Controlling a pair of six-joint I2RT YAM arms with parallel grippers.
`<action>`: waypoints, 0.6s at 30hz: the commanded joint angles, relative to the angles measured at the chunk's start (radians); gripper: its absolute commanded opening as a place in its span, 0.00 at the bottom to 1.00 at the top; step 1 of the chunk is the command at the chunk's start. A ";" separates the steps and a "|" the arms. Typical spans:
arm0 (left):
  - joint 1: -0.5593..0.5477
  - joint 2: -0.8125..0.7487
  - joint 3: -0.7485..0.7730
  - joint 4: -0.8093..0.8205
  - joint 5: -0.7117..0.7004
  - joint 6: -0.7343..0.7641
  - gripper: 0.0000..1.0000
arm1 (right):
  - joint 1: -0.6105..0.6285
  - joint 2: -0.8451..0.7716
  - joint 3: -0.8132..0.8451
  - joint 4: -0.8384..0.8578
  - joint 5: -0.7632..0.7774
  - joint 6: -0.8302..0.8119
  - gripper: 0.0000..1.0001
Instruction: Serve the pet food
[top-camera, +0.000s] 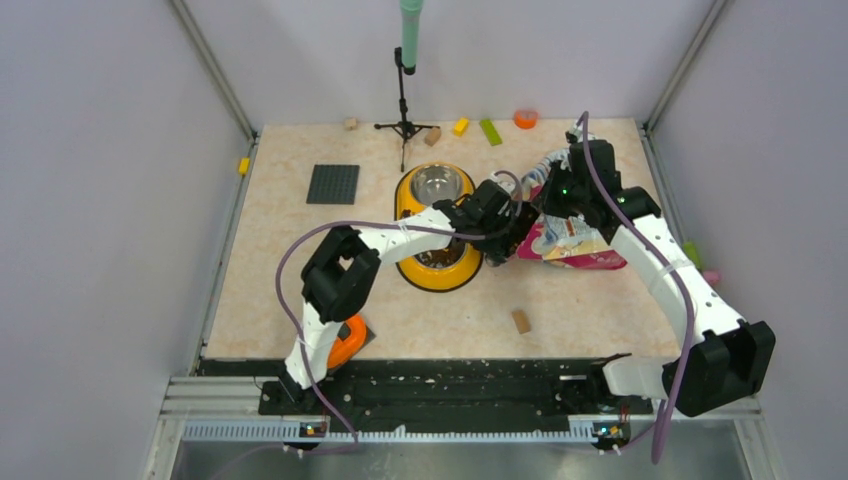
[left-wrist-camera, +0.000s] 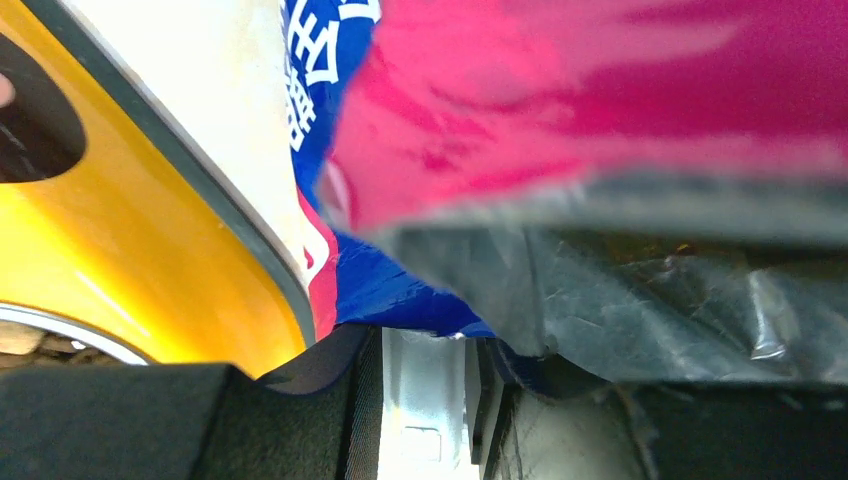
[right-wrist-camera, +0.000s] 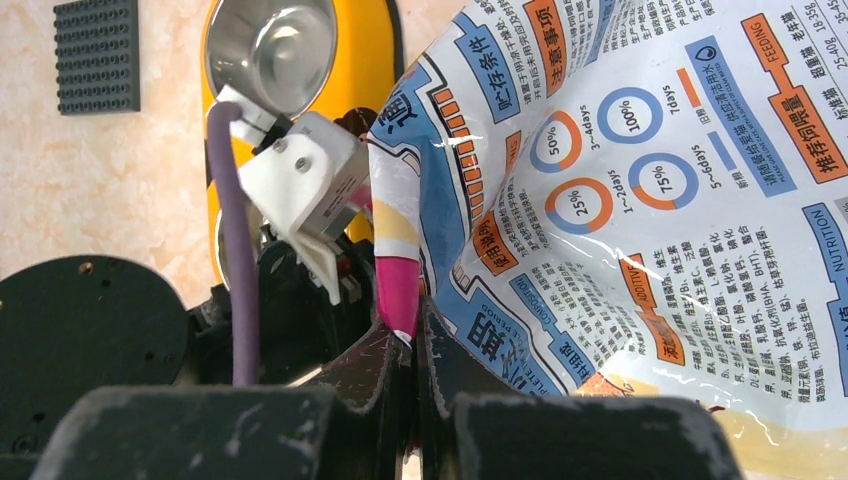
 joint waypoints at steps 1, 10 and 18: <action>0.028 -0.089 -0.117 0.242 -0.191 0.121 0.00 | 0.005 -0.075 0.070 0.066 -0.047 0.008 0.00; 0.014 -0.222 -0.329 0.420 -0.202 0.278 0.00 | 0.006 -0.045 0.088 0.078 -0.045 0.018 0.00; 0.012 -0.290 -0.435 0.487 -0.163 0.350 0.00 | 0.005 -0.013 0.118 0.085 -0.037 0.024 0.00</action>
